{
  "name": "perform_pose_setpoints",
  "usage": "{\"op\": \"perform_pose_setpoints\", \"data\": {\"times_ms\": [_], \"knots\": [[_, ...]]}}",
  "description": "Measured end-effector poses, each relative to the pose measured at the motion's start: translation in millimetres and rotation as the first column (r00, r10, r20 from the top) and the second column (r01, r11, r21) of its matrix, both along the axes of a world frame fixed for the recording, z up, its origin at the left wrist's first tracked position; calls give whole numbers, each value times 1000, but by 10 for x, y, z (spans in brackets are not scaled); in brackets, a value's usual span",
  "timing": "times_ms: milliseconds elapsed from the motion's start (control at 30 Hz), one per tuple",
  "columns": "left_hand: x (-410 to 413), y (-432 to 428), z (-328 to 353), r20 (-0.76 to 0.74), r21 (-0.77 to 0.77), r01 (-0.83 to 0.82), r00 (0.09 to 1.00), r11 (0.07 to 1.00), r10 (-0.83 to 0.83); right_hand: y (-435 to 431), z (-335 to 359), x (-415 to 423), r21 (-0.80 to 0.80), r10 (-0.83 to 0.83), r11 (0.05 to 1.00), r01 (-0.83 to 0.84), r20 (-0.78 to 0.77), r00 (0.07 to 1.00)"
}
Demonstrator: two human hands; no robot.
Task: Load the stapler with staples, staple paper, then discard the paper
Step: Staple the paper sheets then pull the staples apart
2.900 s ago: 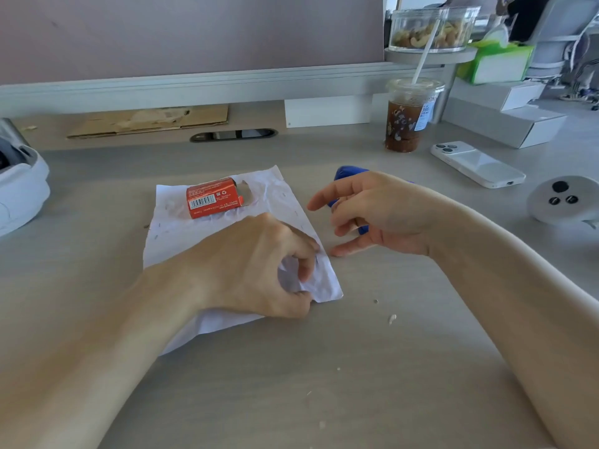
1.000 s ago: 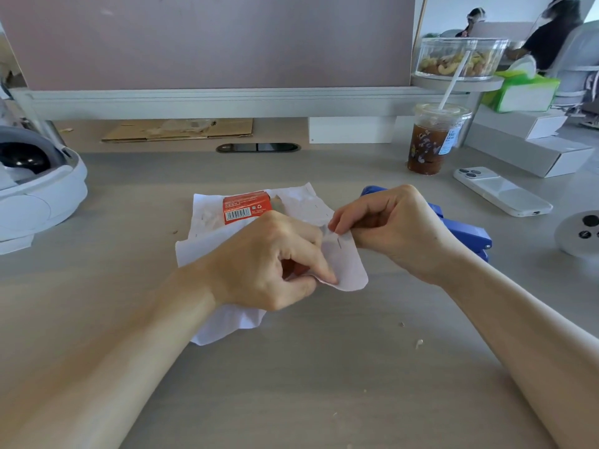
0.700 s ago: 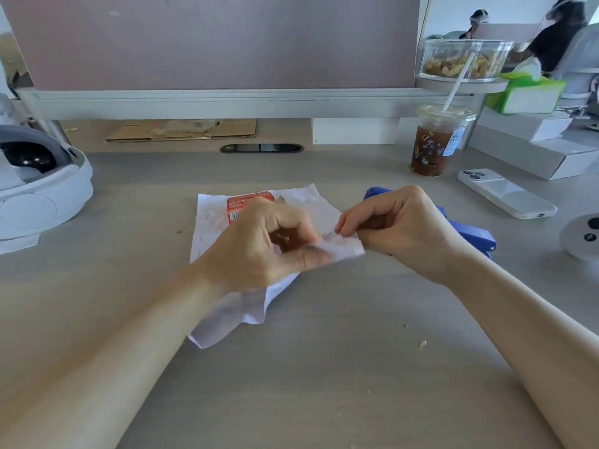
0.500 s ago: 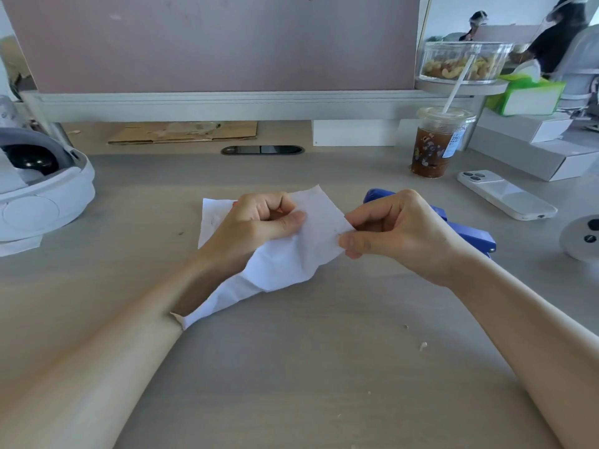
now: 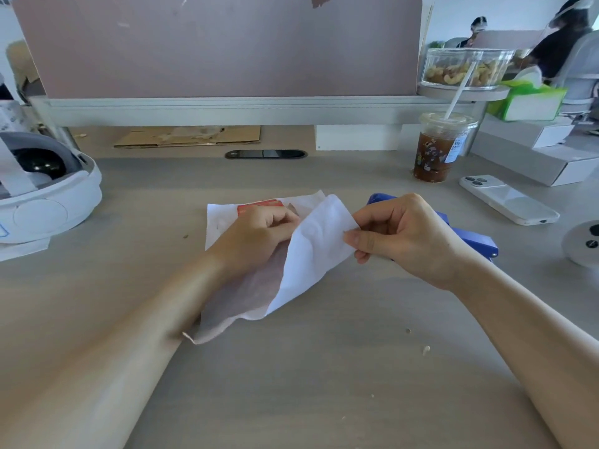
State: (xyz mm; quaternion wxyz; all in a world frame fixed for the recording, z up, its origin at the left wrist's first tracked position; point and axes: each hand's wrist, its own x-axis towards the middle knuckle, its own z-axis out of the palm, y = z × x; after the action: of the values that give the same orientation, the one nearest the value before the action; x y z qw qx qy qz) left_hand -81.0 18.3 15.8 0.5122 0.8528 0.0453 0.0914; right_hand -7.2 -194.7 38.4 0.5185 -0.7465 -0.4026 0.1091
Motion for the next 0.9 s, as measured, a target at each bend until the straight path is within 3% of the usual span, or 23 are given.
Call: {"op": "perform_pose_setpoints", "data": {"times_ms": [167,500,600,700,767,900], "knots": [[70,75,-52,22,229,-47,999,972,43,-5,11,-10,17,-50,999,50,2,999],[155,259,-95,3,357,-174,983,918,185,-124,276,-90,44,-91,995,87,102,991],[151,252,-117,-1,374,-193,978,907,208,-240,418,-137,107,-50,993,44,54,997],[116,205,-131,-30,507,-149,981,849,190,-355,513,-210,192,-35,980,60,-131,991],[80,162,-92,-71,606,-90,984,790,166,-379,494,-221,116,-132,982,148,-138,982],[42,150,3,-103,605,-82,978,792,179,-338,395,-295,-220,-354,913,342,-14,935]]}}
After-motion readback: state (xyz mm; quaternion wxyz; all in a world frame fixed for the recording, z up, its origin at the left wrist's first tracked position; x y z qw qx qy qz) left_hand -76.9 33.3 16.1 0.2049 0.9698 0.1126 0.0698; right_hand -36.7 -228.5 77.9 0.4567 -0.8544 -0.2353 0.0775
